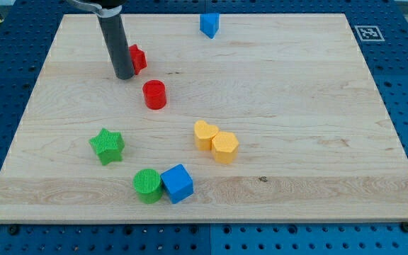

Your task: Move the red star towards top left

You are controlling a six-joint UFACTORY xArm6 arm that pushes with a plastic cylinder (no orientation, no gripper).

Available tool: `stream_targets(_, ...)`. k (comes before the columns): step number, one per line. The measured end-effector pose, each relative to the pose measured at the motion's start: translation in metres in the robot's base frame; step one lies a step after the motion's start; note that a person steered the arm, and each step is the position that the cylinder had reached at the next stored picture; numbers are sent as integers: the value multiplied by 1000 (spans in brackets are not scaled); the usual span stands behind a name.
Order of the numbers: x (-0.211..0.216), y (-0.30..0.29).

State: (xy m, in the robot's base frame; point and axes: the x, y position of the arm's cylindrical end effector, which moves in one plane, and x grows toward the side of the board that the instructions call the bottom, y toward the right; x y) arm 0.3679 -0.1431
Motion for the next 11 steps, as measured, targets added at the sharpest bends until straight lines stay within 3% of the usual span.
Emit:
stream_targets(2, 12, 42)
stream_targets(6, -80, -20)
stream_targets(7, -77, -7)
stream_targets(9, -15, 20)
stream_targets(10, -1, 0)
stream_targets(11, -18, -31)
